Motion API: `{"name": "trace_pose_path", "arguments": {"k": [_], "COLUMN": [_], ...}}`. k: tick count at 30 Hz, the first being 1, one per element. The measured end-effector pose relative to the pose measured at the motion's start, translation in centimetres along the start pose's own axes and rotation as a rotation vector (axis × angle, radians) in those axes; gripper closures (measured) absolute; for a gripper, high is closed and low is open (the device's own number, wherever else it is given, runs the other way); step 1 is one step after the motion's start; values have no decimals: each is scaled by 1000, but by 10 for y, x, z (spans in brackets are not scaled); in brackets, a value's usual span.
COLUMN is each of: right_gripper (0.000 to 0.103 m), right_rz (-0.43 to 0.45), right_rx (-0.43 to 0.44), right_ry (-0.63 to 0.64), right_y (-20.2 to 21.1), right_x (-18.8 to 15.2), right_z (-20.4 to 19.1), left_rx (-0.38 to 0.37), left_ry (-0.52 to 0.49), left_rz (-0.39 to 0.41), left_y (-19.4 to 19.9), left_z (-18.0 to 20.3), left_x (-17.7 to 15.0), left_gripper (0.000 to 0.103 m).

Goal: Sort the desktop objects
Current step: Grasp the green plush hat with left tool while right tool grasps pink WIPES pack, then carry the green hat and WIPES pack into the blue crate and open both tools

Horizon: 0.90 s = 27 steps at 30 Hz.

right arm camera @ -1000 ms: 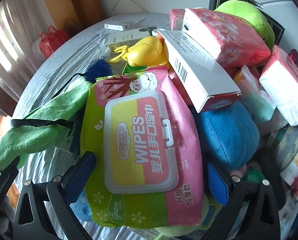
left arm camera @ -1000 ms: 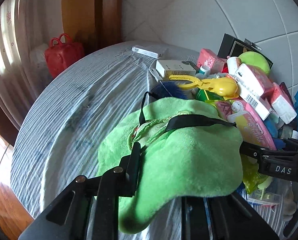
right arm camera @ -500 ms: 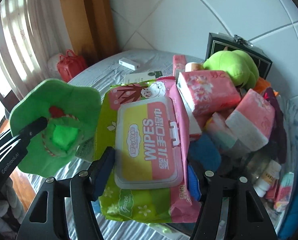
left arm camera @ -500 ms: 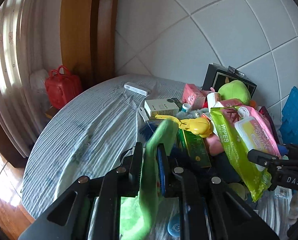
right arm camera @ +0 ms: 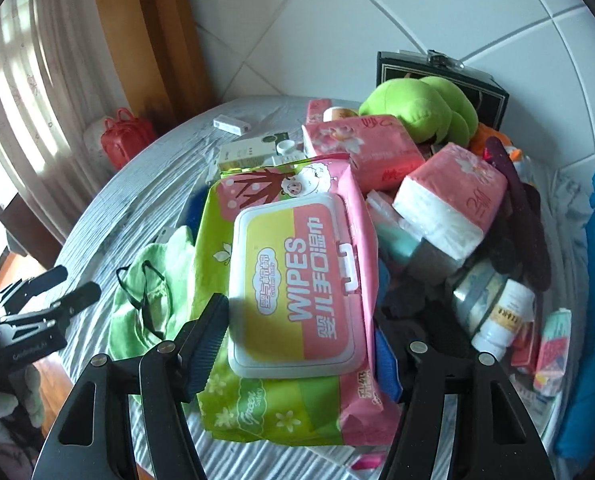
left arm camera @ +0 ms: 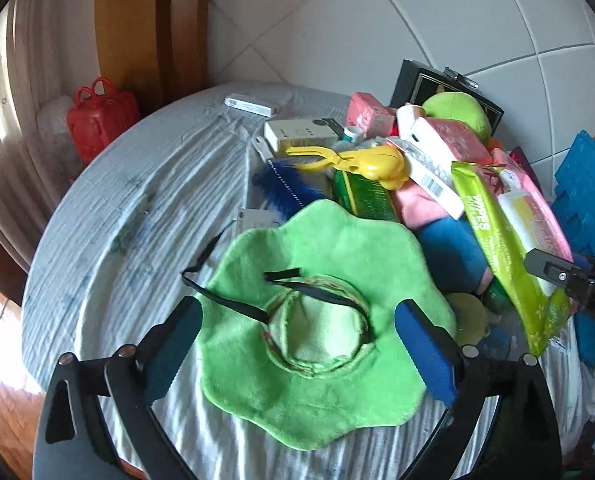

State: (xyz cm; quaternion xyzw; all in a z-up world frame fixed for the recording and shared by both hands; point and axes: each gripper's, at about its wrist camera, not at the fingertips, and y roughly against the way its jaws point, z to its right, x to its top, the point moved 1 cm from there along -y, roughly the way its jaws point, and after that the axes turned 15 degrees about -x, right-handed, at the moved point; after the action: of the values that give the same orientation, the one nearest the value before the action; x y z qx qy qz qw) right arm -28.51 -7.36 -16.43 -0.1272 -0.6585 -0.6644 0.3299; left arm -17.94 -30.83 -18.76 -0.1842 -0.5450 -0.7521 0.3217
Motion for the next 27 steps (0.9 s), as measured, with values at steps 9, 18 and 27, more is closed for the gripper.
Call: {"name": "trace_pose_path", "arguments": {"k": [9, 18, 27], "right_gripper": [38, 38, 38], "right_rz": [-35, -58, -28], "right_rx": [-18, -12, -12], "right_ry": [-22, -16, -4], "right_y": [-8, -18, -12], "right_x": [-18, -27, -25], "right_z": [22, 25, 18], "left_rx": [45, 44, 59], "left_ry": [-51, 21, -44], "left_rz": [-90, -207, -55], "left_y": [-54, -99, -46], "left_z": [36, 0, 19], "left_x": [-31, -46, -16], "left_gripper": [5, 23, 86]}}
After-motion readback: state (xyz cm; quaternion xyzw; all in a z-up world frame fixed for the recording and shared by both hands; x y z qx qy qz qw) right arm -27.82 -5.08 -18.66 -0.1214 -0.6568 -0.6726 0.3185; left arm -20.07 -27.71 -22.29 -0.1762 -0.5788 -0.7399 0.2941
